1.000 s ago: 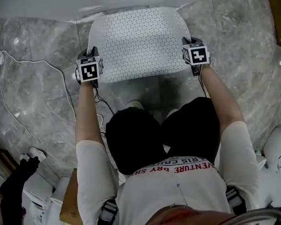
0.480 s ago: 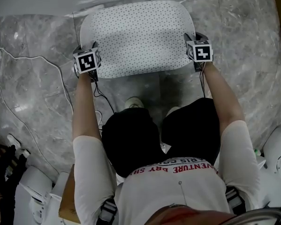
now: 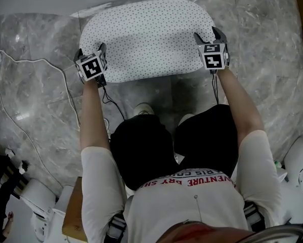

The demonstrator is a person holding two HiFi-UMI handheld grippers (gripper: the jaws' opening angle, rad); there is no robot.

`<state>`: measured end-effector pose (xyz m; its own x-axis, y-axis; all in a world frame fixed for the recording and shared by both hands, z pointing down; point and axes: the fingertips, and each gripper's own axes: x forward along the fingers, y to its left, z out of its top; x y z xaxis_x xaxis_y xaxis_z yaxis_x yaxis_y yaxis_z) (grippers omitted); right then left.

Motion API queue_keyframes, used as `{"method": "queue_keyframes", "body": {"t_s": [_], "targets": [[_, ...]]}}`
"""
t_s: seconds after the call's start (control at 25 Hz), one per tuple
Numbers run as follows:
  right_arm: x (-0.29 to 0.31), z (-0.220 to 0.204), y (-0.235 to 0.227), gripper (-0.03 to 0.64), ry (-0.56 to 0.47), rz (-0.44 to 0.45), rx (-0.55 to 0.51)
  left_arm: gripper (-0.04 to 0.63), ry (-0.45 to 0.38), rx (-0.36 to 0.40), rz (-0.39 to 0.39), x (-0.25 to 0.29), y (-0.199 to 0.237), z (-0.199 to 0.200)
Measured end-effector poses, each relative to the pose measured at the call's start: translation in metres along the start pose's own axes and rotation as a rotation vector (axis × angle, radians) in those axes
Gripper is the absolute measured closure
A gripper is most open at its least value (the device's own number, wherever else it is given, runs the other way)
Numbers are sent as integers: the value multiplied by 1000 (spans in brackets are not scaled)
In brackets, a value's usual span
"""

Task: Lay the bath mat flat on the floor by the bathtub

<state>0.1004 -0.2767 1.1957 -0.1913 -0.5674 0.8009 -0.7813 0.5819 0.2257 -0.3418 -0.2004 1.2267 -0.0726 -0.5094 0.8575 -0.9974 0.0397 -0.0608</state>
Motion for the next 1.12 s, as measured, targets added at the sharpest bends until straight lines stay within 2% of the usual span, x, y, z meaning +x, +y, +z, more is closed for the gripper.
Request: {"method": "queue_keyframes", "body": {"t_s": [0.16, 0.2, 0.24, 0.28, 0.32, 0.36, 0.56, 0.68, 0.88, 1.12], "targets": [[-8, 15, 12, 321, -38, 62, 54, 185, 21, 23, -85, -12, -23, 8], [-12, 20, 14, 337, -54, 82, 70, 237, 15, 28, -88, -17, -27, 12], [-16, 27, 17, 396, -72, 99, 86, 325, 2, 33, -77, -23, -28, 17], [-21, 34, 19, 474, -92, 110, 100, 428, -14, 39, -59, -29, -28, 22], [-26, 42, 21, 582, -112, 117, 106, 510, -28, 46, -47, -36, -28, 27], [-32, 50, 25, 596, -132, 126, 105, 570, -37, 53, -46, -43, -29, 32], [-78, 83, 54, 607, -189, 245, 66, 584, -55, 66, -172, -94, -64, 54], [-119, 101, 66, 607, -199, 278, 79, 584, -68, 85, -230, -140, -82, 74], [-212, 158, 62, 607, -248, 257, 90, 584, -111, 93, -315, -245, -102, 127], [-345, 263, 36, 607, -363, 233, 147, 584, -265, 125, -357, -402, -98, 220]]}}
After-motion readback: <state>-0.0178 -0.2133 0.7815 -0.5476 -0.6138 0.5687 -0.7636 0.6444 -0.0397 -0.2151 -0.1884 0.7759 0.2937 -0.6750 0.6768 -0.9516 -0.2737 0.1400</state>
